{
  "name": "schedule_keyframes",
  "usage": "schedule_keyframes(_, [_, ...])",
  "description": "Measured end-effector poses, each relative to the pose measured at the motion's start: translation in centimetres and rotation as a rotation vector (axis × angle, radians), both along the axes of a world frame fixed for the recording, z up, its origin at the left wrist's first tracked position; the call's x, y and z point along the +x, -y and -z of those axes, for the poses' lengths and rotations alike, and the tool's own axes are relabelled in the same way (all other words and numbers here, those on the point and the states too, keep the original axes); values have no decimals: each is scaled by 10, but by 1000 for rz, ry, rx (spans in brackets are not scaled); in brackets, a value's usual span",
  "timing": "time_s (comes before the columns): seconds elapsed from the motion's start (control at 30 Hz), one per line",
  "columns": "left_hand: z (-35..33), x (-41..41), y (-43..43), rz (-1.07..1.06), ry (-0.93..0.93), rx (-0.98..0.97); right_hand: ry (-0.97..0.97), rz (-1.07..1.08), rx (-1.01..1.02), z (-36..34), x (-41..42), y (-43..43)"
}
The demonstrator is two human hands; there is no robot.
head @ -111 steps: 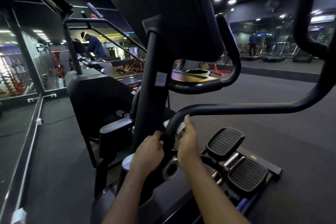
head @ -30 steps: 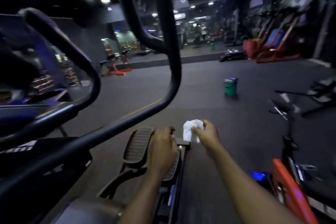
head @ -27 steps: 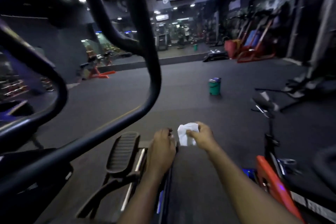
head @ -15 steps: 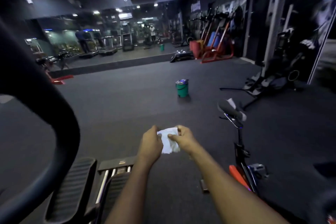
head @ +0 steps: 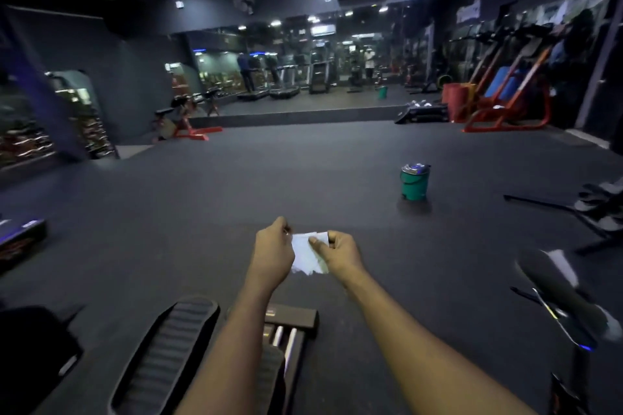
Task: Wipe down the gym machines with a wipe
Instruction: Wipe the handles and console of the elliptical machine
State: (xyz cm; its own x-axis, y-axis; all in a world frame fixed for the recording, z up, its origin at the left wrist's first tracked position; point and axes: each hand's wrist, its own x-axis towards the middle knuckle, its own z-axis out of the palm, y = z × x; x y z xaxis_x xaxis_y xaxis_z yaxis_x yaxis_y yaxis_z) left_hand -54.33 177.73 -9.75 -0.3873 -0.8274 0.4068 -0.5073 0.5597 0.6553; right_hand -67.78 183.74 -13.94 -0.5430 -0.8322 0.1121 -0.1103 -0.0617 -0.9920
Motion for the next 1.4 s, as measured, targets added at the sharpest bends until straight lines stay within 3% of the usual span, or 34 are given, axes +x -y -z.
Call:
schedule_keyframes(0.3, [-8,43,104,-304,-18,-29,71,-354,-57,-5,30,143])
schedule_keyframes(0.57, [2,72,137,-778,-28,-63,84,-896,-81,0,72,244])
schedule_keyframes(0.73, [2,87,112,-1099,16,-57,20,-1187,-86,-5,105,258])
schedule_keyframes(1.1, [10,144,41,-1594,-1,-55,-51,-1686,-200,2,212,232])
schedule_keyframes(1.4, [-18,172,26,-1808,8,-134,-45,-1860,-271,-40,280,234])
